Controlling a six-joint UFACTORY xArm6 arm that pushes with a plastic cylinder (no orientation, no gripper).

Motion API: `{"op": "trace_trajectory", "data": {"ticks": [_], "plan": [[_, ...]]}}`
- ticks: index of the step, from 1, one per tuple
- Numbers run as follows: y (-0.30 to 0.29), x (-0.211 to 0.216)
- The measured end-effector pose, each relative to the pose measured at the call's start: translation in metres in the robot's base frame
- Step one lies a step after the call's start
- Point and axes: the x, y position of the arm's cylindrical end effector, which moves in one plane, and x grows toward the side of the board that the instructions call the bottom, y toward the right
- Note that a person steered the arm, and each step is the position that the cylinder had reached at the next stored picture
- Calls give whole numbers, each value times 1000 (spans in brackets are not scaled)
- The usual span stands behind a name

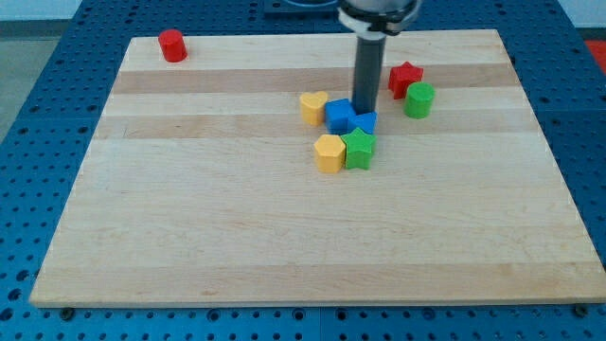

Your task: Move the yellow heart upwards slightly

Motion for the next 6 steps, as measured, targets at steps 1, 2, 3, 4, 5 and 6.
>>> {"op": "trace_trajectory", "data": {"ticks": [1,2,3,4,5,6], "plan": [[-30,18],[-54,27],[-55,13],[-48,-9],[-38,-32],[-35,-60]]}}
